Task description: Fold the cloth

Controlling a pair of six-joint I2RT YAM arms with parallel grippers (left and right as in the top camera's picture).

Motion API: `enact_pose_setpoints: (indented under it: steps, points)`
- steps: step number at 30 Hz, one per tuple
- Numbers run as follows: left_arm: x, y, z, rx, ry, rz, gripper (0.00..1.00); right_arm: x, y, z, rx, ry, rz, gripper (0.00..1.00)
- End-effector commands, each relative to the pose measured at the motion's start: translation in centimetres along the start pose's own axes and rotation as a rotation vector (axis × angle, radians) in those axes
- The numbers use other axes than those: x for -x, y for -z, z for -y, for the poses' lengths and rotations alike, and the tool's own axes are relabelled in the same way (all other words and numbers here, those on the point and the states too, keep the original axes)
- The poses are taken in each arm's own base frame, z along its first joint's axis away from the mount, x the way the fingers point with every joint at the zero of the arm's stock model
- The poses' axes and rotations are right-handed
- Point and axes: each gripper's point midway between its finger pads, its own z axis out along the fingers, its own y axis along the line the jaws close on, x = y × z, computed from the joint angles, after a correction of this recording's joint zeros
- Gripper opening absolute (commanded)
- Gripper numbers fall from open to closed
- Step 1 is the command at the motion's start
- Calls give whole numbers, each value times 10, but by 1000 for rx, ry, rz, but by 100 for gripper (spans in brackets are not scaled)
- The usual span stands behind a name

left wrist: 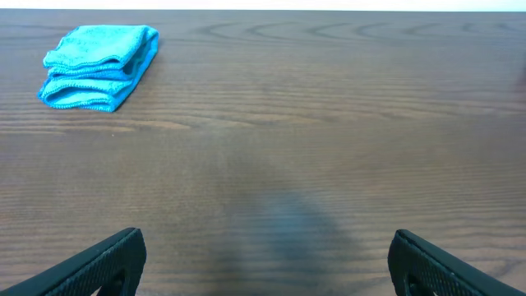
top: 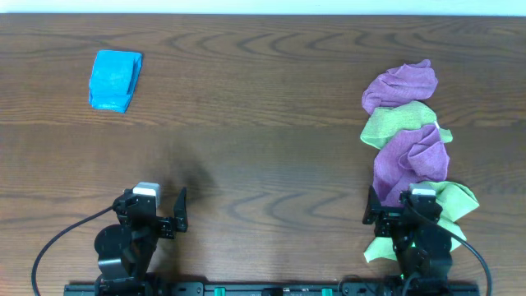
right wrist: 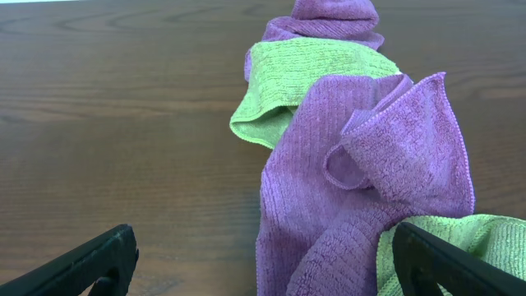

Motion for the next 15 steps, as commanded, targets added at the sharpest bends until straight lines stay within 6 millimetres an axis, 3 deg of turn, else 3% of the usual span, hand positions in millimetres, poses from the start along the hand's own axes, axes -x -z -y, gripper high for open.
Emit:
enact_pose_setpoints:
  steps: [1, 7, 9, 10, 12, 14, 15]
  points:
    - [-8, -3, 0, -3, 6, -15, 95, 0, 0, 1, -4, 12, 6, 99]
    - [-8, -3, 0, -3, 6, -15, 95, 1, 0, 1, -1, 12, 7, 99]
    - [-8, -3, 0, -3, 6, -15, 95, 9, 0, -2, 13, -1, 41, 99]
    - [-8, -3, 0, -3, 6, -15, 95, 18, 1, -4, 29, -49, 76, 99]
    - [-8, -3, 0, -3, 6, -15, 95, 45, 7, -27, 184, -308, 160, 99]
    - [-8, -3, 0, -3, 6, -15, 95, 48, 15, -57, 383, -531, 99, 99]
    - [-8, -3, 0, -3, 6, -15, 95, 53, 17, -60, 408, -575, 107, 99]
